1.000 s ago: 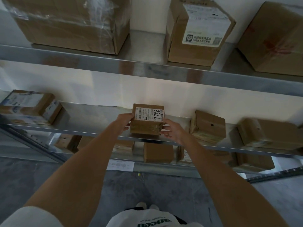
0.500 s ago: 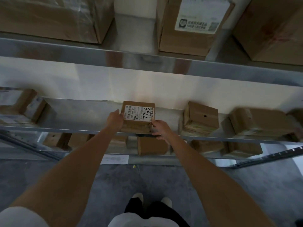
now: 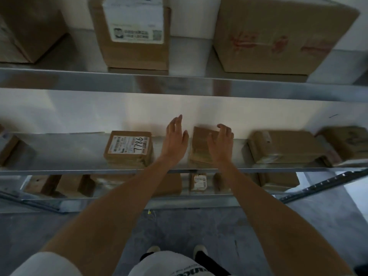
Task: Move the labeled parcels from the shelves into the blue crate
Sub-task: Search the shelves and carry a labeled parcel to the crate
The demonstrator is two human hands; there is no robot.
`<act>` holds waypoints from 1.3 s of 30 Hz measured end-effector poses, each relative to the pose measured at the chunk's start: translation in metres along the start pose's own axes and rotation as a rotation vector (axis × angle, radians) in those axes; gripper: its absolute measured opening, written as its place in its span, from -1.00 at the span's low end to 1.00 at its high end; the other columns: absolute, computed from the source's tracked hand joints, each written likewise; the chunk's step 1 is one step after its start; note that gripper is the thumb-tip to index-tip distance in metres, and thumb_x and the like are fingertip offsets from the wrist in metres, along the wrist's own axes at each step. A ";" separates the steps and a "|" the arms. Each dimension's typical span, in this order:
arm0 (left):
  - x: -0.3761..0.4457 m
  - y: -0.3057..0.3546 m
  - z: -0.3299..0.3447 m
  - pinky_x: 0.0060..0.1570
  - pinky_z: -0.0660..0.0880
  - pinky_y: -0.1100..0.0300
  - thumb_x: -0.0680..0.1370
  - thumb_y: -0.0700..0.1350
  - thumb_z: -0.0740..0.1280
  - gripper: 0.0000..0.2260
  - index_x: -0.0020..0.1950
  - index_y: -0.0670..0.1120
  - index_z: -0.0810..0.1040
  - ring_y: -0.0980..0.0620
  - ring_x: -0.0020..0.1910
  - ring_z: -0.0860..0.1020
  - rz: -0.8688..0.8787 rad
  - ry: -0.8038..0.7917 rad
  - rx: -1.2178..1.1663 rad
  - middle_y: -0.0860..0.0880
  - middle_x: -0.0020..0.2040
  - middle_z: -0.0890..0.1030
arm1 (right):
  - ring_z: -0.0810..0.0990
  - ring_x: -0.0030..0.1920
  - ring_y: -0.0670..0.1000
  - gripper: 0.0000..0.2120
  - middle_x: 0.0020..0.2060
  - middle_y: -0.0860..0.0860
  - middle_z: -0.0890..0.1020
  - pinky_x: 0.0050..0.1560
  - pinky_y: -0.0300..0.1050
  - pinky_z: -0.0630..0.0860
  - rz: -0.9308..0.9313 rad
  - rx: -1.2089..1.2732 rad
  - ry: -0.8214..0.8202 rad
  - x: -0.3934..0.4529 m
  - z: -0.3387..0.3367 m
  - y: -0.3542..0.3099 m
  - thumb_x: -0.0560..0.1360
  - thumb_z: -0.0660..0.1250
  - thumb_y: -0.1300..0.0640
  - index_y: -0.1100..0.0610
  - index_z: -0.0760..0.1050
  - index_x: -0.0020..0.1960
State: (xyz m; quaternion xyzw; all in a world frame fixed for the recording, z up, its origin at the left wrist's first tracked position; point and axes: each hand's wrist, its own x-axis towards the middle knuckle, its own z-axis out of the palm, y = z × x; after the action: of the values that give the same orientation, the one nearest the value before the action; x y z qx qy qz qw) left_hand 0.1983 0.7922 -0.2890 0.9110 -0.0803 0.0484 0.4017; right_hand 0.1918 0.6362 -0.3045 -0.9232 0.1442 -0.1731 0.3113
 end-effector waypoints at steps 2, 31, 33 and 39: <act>0.000 0.013 0.028 0.48 0.10 -0.01 0.67 -0.01 0.06 -0.49 0.58 -0.07 -0.04 -0.07 0.54 0.05 -0.112 -0.040 -0.080 -0.08 0.58 0.06 | 0.38 0.30 0.15 -0.52 0.35 0.14 0.38 0.26 0.09 0.42 0.097 0.011 -0.060 0.007 -0.011 0.027 0.54 0.29 0.04 0.16 0.30 0.40; 0.005 0.058 0.088 -0.16 0.37 0.27 0.64 -0.06 0.09 -0.66 0.28 -0.22 0.48 -0.02 -0.01 0.46 -0.744 0.192 -0.574 -0.20 0.18 0.54 | 0.50 0.15 0.03 -0.55 0.07 -0.02 0.47 0.00 -0.25 0.41 0.437 0.698 -0.555 0.023 -0.068 0.086 0.60 0.21 -0.09 0.11 0.29 0.40; 0.008 0.064 0.083 -0.09 0.38 0.22 0.64 -0.08 0.09 -0.67 0.30 -0.21 0.44 -0.06 0.06 0.48 -0.755 0.214 -0.603 -0.17 0.20 0.53 | 0.43 0.19 0.02 -0.61 0.12 -0.03 0.44 0.24 -0.04 0.40 0.531 0.809 -0.571 0.026 -0.071 0.081 0.60 0.21 -0.14 0.02 0.36 0.35; 0.011 0.069 0.069 -0.09 0.41 0.14 0.61 -0.09 0.10 -0.73 0.25 -0.13 0.43 -0.08 0.13 0.54 -0.717 0.204 -0.685 -0.10 0.15 0.56 | 0.45 0.25 0.07 -0.49 0.32 0.08 0.46 0.26 0.01 0.37 0.564 0.781 -0.505 0.031 -0.075 0.075 0.60 0.14 -0.20 0.08 0.33 0.43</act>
State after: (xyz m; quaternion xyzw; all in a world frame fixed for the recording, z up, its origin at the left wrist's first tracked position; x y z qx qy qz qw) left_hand 0.1980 0.6941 -0.2842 0.6879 0.2659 -0.0329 0.6745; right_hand 0.1770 0.5282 -0.2883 -0.6771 0.2320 0.1037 0.6906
